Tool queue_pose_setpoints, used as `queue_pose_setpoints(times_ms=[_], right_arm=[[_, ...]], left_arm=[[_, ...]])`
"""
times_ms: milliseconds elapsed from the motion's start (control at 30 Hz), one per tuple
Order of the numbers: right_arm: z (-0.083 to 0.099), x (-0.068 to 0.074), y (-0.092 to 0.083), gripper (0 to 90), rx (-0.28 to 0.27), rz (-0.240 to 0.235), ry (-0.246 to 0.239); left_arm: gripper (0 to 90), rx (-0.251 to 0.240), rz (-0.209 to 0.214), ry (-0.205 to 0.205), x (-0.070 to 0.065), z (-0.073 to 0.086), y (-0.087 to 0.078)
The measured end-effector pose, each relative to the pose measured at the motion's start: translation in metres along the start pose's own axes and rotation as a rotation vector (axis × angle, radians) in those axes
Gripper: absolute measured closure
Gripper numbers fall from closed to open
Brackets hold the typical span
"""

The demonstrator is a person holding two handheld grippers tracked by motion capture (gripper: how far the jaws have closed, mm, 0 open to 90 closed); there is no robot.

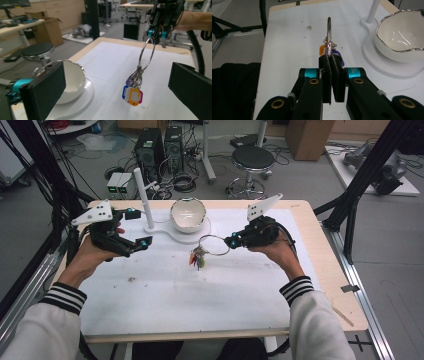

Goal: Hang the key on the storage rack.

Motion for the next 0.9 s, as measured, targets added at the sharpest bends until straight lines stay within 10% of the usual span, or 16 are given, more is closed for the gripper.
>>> queue_pose_setpoints(times_ms=[267, 900], right_arm=[[-0.005, 0.012, 0.007, 88.6, -0.004, -0.035, -0.035], [-0.008, 0.023, 0.017, 88.5, -0.005, -0.090, -0.057]], left_arm=[[2.0, 0.046, 0.127, 0.020, -0.021, -0.007, 0.033], [11.2, 0.111, 0.287, 0.045, -0.057, -0.004, 0.075]])
Point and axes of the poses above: each handheld gripper's, and its own axes: y roughly forward along the jaws, z roughly out of its underside, x roughly to its left, the point moved 10 cm from there along y, roughly forward along the jaws, and after that the axes turned 11 degrees about y, right-handed, at the moved point
